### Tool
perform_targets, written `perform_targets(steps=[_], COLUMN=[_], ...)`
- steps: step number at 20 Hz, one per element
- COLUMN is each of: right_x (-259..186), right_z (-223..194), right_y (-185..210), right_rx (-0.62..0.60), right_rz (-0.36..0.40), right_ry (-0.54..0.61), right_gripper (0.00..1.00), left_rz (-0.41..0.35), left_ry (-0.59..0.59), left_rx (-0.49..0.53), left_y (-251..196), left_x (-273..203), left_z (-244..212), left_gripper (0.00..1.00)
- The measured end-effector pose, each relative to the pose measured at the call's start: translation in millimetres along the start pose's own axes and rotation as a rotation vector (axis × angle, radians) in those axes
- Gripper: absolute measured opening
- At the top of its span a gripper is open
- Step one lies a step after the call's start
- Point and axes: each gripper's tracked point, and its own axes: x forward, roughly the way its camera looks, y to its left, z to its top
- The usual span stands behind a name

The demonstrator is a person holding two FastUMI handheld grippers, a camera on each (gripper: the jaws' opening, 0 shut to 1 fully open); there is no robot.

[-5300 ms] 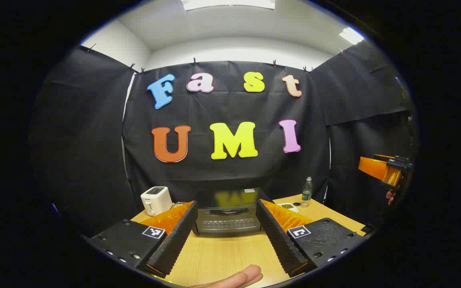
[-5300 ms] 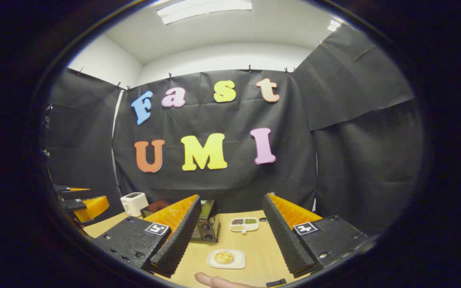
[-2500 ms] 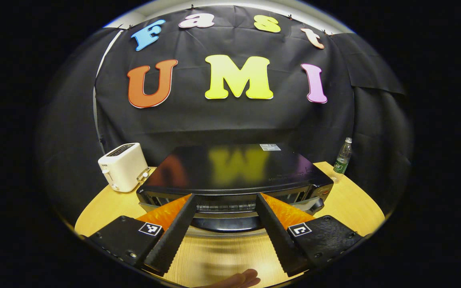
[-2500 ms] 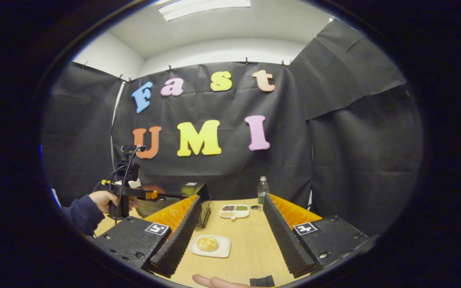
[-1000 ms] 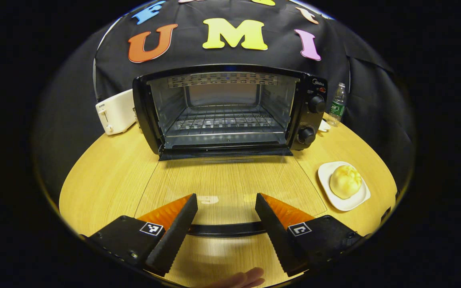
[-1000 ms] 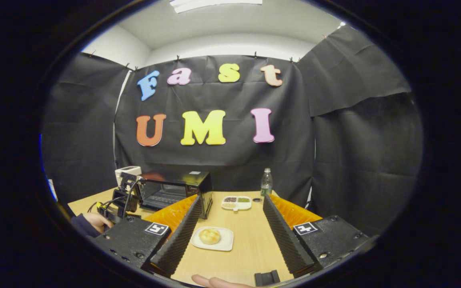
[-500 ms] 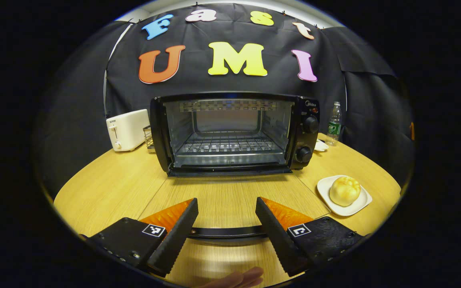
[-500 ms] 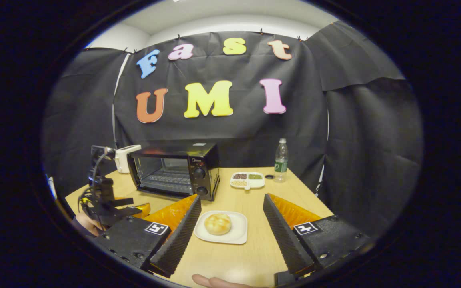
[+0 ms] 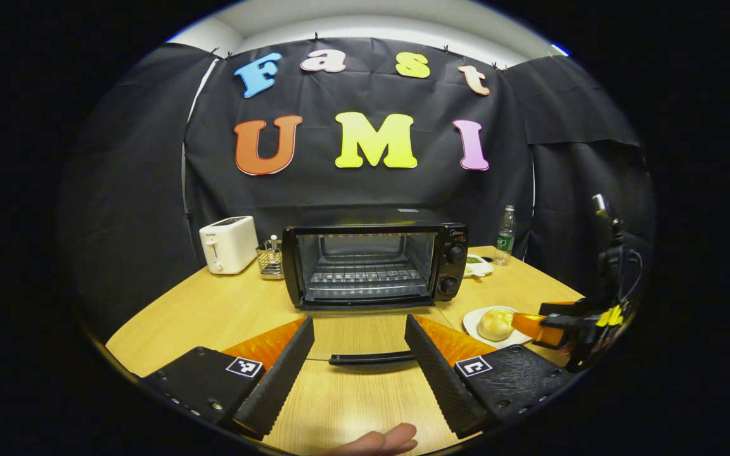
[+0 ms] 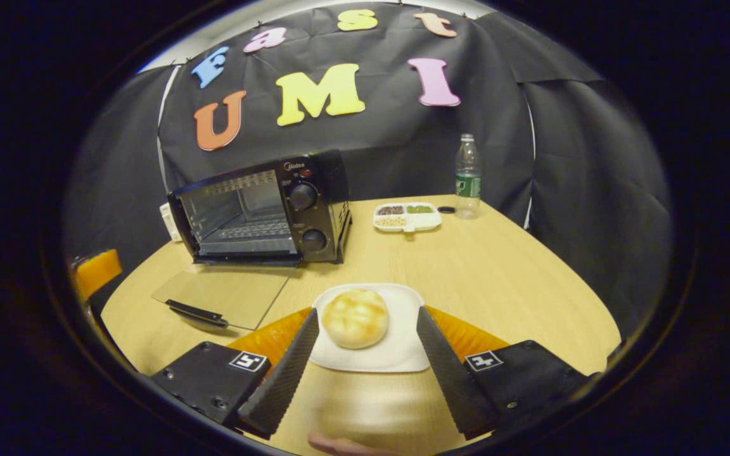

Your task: Open the electric oven with the left hand, put the food in, and close the electric oven.

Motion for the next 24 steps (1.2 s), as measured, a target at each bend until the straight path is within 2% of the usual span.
perform_targets(steps=[3,8,11,12,19,24], right_x=[16,36,46,48,55,58], right_z=[-10,-22,-38,-34,-30,-23], right_y=[2,1,1,0,3,5], right_rx=[-0.005,-0.040,-0.021,-0.018,0.001,0.057], right_rz=[-0.007,-0.017,-0.017,-0.022,-0.029,0.000], right_ry=[0.031,0.078,0.149,0.140,0.141,0.107], right_gripper=[0.98,0.98,0.99,0.99,0.99,0.84], left_rz=[0.022,0.060,0.078,0.075,0.054,0.054], left_ry=[-0.027,-0.152,-0.194,-0.199,-0.207,-0.194], left_rx=[-0.012,0.014,0.033,0.025,0.034,0.030], left_y=[9,25,27,25,17,17], left_x=[-40,-104,-132,-139,-151,-153], left_z=[24,67,68,68,64,56], left_gripper=[0.95,0.95,0.94,0.94,0.95,0.95])
